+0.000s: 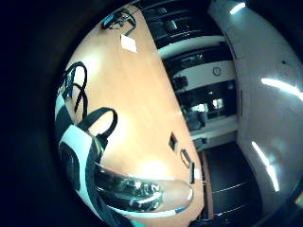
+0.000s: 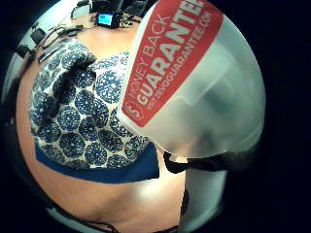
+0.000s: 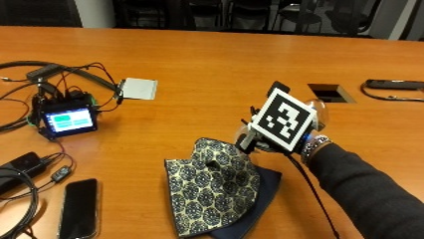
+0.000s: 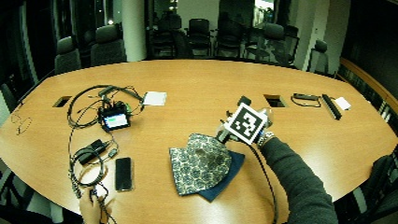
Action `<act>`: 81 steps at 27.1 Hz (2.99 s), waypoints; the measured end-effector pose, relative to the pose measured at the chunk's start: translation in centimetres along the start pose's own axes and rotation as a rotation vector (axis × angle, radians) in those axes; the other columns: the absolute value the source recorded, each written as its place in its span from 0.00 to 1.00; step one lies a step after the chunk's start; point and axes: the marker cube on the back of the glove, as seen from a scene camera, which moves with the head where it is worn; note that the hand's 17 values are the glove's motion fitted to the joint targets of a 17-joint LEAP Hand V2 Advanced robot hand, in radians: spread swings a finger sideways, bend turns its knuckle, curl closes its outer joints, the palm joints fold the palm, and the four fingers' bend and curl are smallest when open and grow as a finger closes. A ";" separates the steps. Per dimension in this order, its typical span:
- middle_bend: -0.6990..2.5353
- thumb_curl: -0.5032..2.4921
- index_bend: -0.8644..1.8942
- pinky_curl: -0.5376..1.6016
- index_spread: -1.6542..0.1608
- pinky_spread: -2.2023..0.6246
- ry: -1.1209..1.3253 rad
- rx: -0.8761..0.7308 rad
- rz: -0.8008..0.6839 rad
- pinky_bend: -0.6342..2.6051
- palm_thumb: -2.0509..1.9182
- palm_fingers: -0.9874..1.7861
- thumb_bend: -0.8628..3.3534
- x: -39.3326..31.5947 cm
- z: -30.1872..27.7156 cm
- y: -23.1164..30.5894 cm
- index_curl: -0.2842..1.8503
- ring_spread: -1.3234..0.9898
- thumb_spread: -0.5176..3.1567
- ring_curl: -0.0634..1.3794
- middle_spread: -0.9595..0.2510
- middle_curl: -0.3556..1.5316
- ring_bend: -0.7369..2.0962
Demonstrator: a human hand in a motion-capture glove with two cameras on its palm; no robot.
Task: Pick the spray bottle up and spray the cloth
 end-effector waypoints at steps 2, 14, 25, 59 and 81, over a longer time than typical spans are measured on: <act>0.39 0.36 0.38 0.45 0.76 0.66 -0.023 -0.024 0.006 0.39 0.73 0.85 0.20 -0.4 0.1 0.3 0.39 0.49 0.41 0.38 0.64 0.49 0.53; 0.39 0.37 0.38 0.45 0.76 0.66 -0.152 0.093 0.243 0.39 0.73 0.85 0.20 1.8 -3.1 -0.5 0.40 0.48 0.40 0.38 0.64 0.49 0.53; 0.39 0.37 0.38 0.45 0.76 0.66 -0.613 0.400 0.580 0.39 0.73 0.85 0.20 3.8 -11.0 -5.9 0.40 0.48 0.40 0.38 0.64 0.49 0.54; 0.39 0.38 0.38 0.45 0.76 0.67 -1.332 0.563 1.253 0.40 0.74 0.83 0.20 -6.8 0.1 -6.9 0.40 0.50 0.42 0.37 0.66 0.49 0.51; 0.38 0.38 0.37 0.45 0.77 0.67 -1.267 0.674 1.202 0.40 0.74 0.82 0.20 -2.5 -3.7 -9.4 0.40 0.50 0.43 0.38 0.65 0.49 0.50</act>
